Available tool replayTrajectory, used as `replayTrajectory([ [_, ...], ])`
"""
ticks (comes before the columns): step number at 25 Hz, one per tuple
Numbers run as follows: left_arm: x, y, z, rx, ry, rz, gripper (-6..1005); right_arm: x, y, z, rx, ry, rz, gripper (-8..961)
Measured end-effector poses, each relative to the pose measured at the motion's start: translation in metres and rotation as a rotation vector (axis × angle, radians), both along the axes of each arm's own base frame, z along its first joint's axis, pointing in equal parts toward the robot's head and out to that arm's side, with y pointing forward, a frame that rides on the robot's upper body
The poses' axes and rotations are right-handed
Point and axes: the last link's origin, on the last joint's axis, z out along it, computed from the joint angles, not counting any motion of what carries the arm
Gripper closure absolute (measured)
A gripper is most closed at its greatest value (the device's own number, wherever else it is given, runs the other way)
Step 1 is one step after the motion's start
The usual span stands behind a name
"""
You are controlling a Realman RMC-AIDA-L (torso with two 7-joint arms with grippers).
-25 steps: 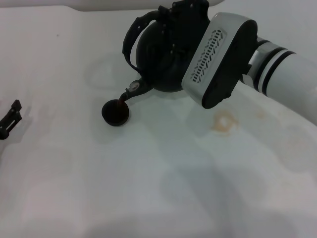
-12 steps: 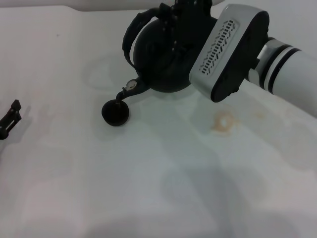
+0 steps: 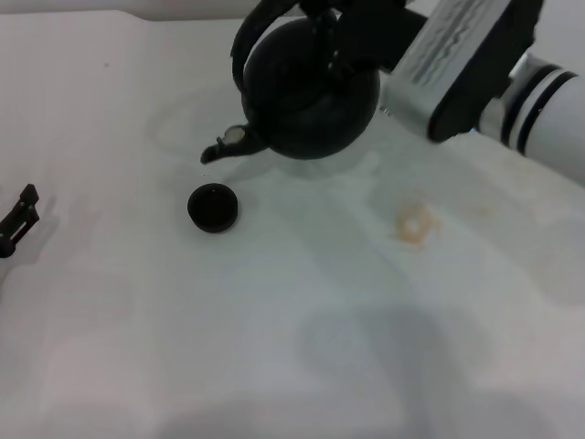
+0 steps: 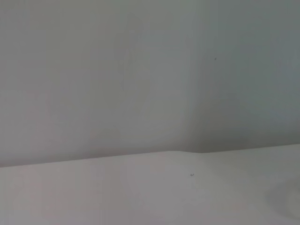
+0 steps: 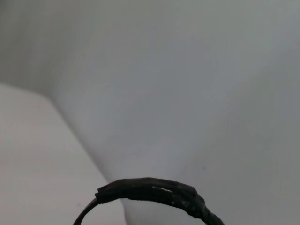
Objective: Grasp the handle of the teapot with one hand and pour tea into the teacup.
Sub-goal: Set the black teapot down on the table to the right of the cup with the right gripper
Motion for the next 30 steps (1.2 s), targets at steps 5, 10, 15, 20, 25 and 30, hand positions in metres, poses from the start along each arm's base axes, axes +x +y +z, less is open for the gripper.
replayTrajectory([
  [5,0.000,0.000,0.000,0.000,0.000,-0.001,201,0.009,0.005,0.017,0.004,0.116,-0.059,840],
  [10,0.001,0.002,0.000,0.000,0.000,-0.005,200,0.024,0.006,0.031,-0.017,0.227,-0.089,839],
  [15,0.002,0.005,0.000,-0.002,0.003,-0.005,200,0.044,0.002,0.042,-0.051,0.324,-0.104,838],
  [20,0.004,0.009,0.000,-0.002,0.003,-0.014,199,0.066,-0.004,0.051,-0.118,0.441,-0.128,837],
  [25,0.006,0.013,0.000,-0.003,0.005,-0.021,200,0.082,-0.010,0.055,-0.170,0.518,-0.145,836],
  [30,0.007,0.015,-0.001,-0.014,0.011,-0.025,200,0.090,-0.016,0.048,-0.201,0.487,-0.148,835],
])
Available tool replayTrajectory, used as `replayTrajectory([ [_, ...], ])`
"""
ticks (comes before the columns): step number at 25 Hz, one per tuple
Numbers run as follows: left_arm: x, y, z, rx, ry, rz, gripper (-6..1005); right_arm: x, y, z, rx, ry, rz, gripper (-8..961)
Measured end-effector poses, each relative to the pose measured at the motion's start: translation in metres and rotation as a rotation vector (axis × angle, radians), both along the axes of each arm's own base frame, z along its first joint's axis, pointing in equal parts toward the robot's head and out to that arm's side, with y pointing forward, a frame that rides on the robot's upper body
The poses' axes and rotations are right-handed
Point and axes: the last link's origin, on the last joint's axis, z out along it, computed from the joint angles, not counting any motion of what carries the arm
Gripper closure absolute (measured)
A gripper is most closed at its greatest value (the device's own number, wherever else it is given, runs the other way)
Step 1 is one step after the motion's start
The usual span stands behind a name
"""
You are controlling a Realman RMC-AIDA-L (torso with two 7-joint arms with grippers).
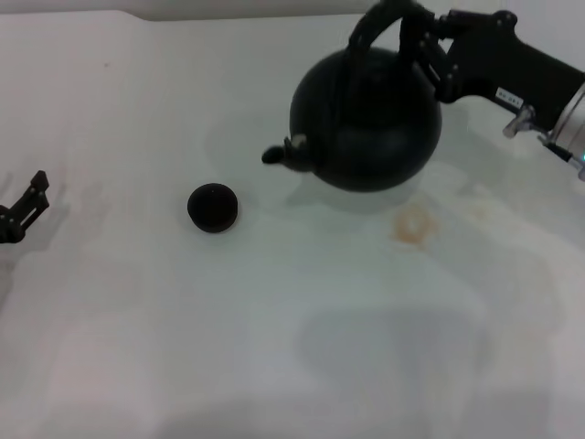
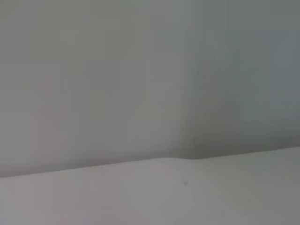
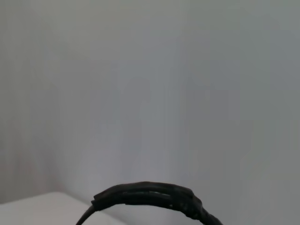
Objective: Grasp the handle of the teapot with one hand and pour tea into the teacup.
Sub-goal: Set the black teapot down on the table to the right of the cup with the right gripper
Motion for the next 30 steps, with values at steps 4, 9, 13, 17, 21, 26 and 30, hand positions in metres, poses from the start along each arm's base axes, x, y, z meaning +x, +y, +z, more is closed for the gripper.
replayTrajectory([
  [4,0.000,0.000,0.000,-0.002,0.001,-0.001,200,0.005,-0.004,-0.005,-0.015,-0.018,0.004,834],
  [9,0.000,0.000,0.000,-0.003,0.002,-0.001,200,0.009,-0.007,-0.005,-0.005,-0.042,0.019,833],
  [13,0.000,0.000,0.000,-0.003,0.002,-0.001,200,0.015,-0.010,-0.008,-0.016,-0.058,0.025,832],
  [17,0.000,0.000,0.000,-0.003,0.002,-0.001,200,0.020,-0.012,-0.012,-0.017,-0.082,0.025,831],
  [21,0.001,0.001,0.000,-0.004,0.004,-0.004,200,0.025,-0.014,-0.015,-0.015,-0.102,0.023,831],
  [26,0.001,0.001,-0.001,-0.009,0.007,-0.008,200,0.031,-0.014,-0.013,-0.006,-0.113,0.008,830],
  [30,0.001,0.001,-0.001,-0.008,0.006,-0.011,201,0.036,-0.016,-0.014,-0.003,-0.123,0.003,829],
])
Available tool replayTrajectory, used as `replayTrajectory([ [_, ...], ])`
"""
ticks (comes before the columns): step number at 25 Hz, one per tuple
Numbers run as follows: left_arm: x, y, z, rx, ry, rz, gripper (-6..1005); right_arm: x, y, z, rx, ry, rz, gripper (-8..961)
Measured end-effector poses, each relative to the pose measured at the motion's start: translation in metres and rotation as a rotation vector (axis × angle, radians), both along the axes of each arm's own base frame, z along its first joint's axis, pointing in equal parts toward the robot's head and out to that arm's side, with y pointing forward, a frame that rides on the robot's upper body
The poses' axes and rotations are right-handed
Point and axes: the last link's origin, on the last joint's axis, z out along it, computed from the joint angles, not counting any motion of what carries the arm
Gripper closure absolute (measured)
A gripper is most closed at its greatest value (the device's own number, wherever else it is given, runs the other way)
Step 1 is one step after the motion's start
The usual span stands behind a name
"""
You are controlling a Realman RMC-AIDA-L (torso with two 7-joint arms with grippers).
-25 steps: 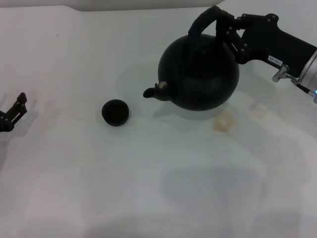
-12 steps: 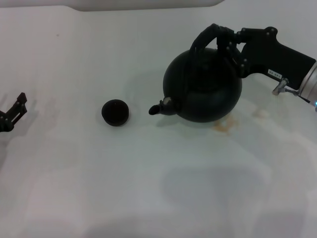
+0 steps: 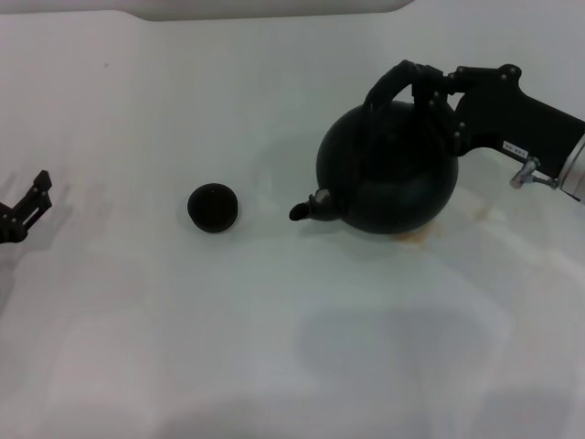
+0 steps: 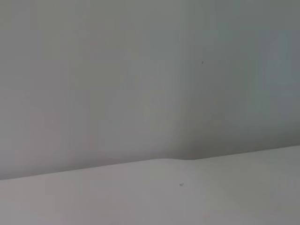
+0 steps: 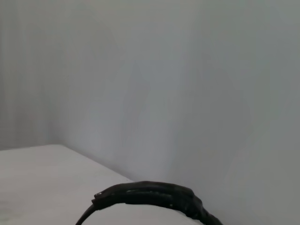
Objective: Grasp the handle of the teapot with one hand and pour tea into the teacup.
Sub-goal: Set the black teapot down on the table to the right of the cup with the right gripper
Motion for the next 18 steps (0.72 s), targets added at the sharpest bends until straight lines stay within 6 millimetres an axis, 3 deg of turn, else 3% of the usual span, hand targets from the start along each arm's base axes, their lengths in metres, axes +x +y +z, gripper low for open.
replayTrajectory([
  [18,0.001,0.000,0.000,0.002,-0.002,-0.008,201,0.012,-0.001,0.000,-0.001,0.014,-0.009,825],
])
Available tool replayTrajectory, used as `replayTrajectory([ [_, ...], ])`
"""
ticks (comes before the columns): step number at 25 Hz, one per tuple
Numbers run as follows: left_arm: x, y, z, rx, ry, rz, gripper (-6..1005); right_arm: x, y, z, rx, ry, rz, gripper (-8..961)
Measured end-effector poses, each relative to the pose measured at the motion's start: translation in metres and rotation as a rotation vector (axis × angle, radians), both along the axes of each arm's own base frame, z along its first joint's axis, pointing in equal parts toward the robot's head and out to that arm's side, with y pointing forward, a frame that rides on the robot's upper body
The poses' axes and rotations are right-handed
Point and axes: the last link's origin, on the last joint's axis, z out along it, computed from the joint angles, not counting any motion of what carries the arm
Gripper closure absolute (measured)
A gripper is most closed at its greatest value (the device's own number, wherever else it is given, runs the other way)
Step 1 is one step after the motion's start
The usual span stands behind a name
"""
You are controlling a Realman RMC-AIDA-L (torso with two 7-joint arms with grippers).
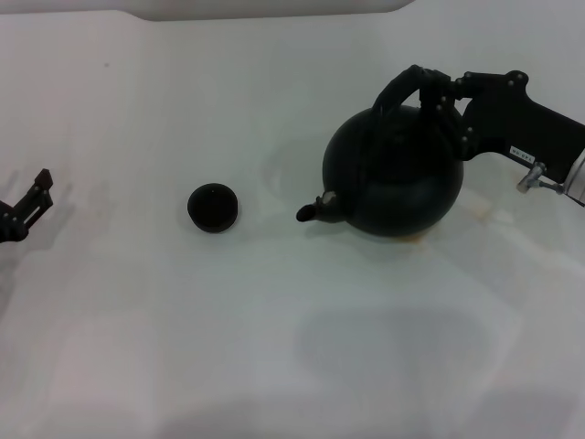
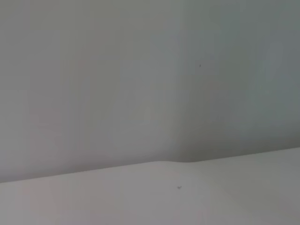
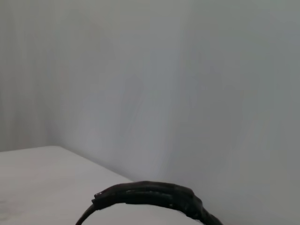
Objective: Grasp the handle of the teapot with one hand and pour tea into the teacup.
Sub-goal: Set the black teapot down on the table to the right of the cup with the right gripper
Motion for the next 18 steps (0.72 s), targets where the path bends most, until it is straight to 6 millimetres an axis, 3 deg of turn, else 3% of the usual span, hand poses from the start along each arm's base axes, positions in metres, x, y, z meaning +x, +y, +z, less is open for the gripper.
replayTrajectory([
  [18,0.0008,0.0014,0.0003,0.001,-0.002,-0.003,200,0.0012,0.0024,-0.0007,-0.002,-0.003,-0.005,821],
])
